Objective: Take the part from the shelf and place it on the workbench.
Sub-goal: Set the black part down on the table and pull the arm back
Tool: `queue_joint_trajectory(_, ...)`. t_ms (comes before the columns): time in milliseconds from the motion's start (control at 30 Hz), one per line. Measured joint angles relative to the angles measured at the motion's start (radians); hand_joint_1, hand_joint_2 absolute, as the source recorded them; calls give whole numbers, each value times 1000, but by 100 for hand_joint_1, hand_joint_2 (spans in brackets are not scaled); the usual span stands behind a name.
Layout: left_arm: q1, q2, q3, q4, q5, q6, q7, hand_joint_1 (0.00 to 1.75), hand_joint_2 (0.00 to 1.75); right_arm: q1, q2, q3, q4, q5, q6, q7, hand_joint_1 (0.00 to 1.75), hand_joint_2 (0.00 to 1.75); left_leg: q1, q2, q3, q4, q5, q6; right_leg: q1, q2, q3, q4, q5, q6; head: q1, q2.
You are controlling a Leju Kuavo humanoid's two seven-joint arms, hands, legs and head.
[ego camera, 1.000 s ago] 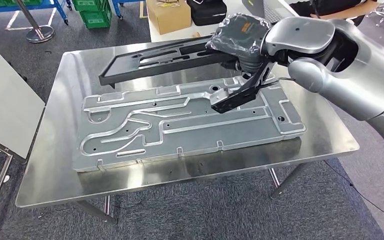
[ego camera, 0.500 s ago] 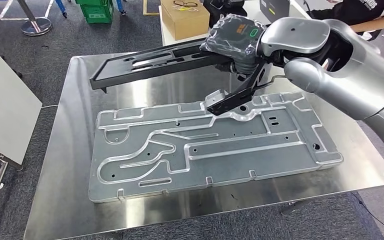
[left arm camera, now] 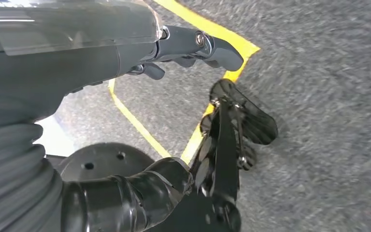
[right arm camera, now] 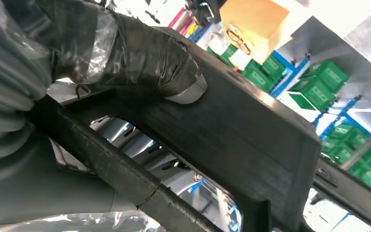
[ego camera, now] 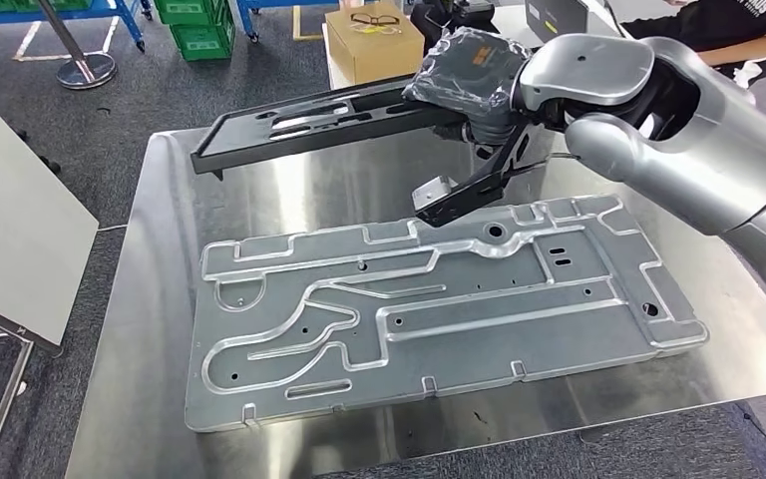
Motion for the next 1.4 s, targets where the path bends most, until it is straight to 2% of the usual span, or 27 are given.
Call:
queue_joint_trajectory(33, 0, 1, 1, 0, -1, -2, -4, 0, 175, 0, 0, 0, 0, -1, 0, 1, 175, 175, 10, 3, -17, 16, 11, -10, -6, 1, 5, 2, -6, 7, 0, 0)
queue_joint_trajectory(67, 0, 1, 2, 0, -2, -4, -7, 0, 175, 0, 0, -1, 0, -2, 0, 2, 175, 175, 18, 6, -16, -6, 43, -19, -13, 2, 11, 5, -12, 15, 0, 0)
queue_joint_trajectory(133, 2, 2, 5, 0, -5, -7, -16, 0, 175, -1, 0, -7, -1, -4, -1, 3, 175, 175, 32, 11, 29, -127, 126, -37, -24, 4, 22, 15, -29, 32, 0, 0)
queue_joint_trajectory(167, 3, 3, 6, 0, -6, -8, -19, 0, 175, -2, -1, -11, -1, -5, -1, 4, 175, 175, 33, 12, 53, -186, 150, -40, -26, 5, 24, 21, -36, 42, -1, 0)
queue_joint_trajectory(200, 2, 3, 7, 0, -8, -9, -23, 0, 175, -3, -2, -14, -2, -5, -1, 4, 175, 175, 34, 13, 70, -225, 161, -36, -25, 5, 24, 25, -42, 49, -1, 0)
queue_joint_trajectory(233, 1, 3, 7, 0, -9, -9, -25, 0, 175, -4, -5, -16, -2, -5, -1, 5, 175, 175, 33, 13, 76, -240, 157, -31, -23, 6, 22, 28, -45, 52, -1, 0)
queue_joint_trajectory(300, -1, 3, 8, 0, -9, -9, -28, 0, 175, -6, -9, -17, -3, -6, -2, 5, 175, 175, 32, 12, 76, -245, 154, -19, -21, 5, 22, 28, -45, 45, -1, 0)
queue_joint_trajectory(367, -2, 3, 8, 0, -9, -9, -29, 0, 175, -6, -12, -18, -5, -7, -2, 5, 175, 175, 30, 9, 76, -245, 152, -15, -22, 2, 27, 20, -44, 38, -1, 0)
queue_joint_trajectory(533, -1, 3, 9, 0, -10, -8, -33, 0, 175, -6, -14, -20, -7, -8, -3, 6, 175, 175, 27, 5, 76, -245, 148, -3, -23, -2, 37, 4, -42, 40, -1, 0)
queue_joint_trajectory(600, -1, 3, 9, 0, -13, -9, -35, 0, 175, -6, -14, -23, -8, -8, -3, 6, 87, 87, 25, 5, 76, -245, 147, 0, -24, -2, 38, 1, -41, 43, -1, 0)
queue_joint_trajectory(667, -1, 3, 9, 0, -18, -12, -37, 0, 175, -6, -15, -26, -8, -8, -4, 6, 0, 0, 24, 5, 76, -244, 146, 2, -25, -2, 39, -1, -40, 51, 0, 0)
queue_joint_trajectory(700, -1, 3, 9, 0, -23, -12, -38, 0, 175, -6, -15, -28, -8, -7, -5, 7, 0, 0, 24, 6, 76, -244, 146, 3, -26, -2, 39, -1, -40, 58, -1, 0)
queue_joint_trajectory(767, -2, 3, 9, 0, -29, -18, -43, 0, 87, -6, -16, -31, -8, -6, -6, 7, 0, 0, 23, 6, 76, -244, 146, 4, -28, -2, 39, -2, -40, 70, -1, 0)
queue_joint_trajectory(833, -1, 3, 9, 0, -28, -30, -53, 0, 0, -6, -17, -33, -8, -4, -7, 8, 0, 0, 22, 6, 77, -244, 146, 5, -28, -1, 39, -2, -40, 76, -1, 0)
queue_joint_trajectory(967, -1, 3, 9, 0, -23, -44, -65, 0, 0, -6, -19, -36, -9, -2, -7, 11, 0, 0, 22, 6, 79, -244, 146, 5, -27, -1, 40, 0, -42, 80, -1, 0)
queue_joint_trajectory(1400, -1, 3, 12, 0, -27, -24, -59, 0, 0, -6, -20, -47, -9, -1, -18, 11, 0, 0, 23, 6, 81, -244, 146, 5, -25, -1, 39, 4, -43, 80, -1, 0)
